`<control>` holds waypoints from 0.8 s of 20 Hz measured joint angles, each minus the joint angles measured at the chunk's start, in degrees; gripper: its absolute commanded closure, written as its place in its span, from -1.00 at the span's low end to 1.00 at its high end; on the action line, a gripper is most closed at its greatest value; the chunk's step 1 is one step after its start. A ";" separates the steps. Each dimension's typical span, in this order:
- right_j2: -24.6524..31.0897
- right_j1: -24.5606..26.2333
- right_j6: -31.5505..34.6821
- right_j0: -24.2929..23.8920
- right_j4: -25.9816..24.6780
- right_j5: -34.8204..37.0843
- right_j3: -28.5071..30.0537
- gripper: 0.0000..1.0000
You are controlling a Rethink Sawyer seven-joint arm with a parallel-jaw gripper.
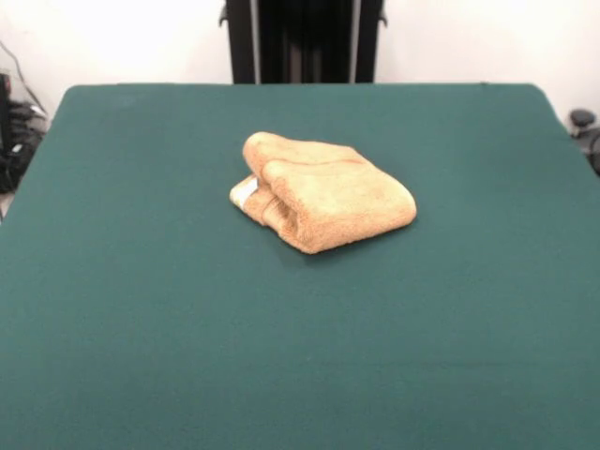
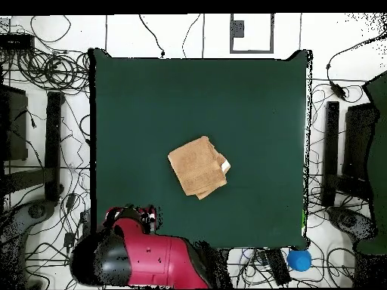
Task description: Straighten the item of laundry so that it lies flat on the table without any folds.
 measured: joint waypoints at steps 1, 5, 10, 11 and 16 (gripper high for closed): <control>-0.07 -0.01 0.12 -0.62 0.00 0.00 0.01 -1.00; 0.06 0.02 0.14 -8.39 -0.14 -0.02 0.42 -1.00; 0.85 0.71 0.14 -18.36 -0.57 -0.14 0.52 -1.00; 1.06 1.12 0.14 -20.59 -1.10 -0.40 0.50 -1.00; 2.00 4.10 0.14 -30.00 -4.89 -2.46 0.07 -1.00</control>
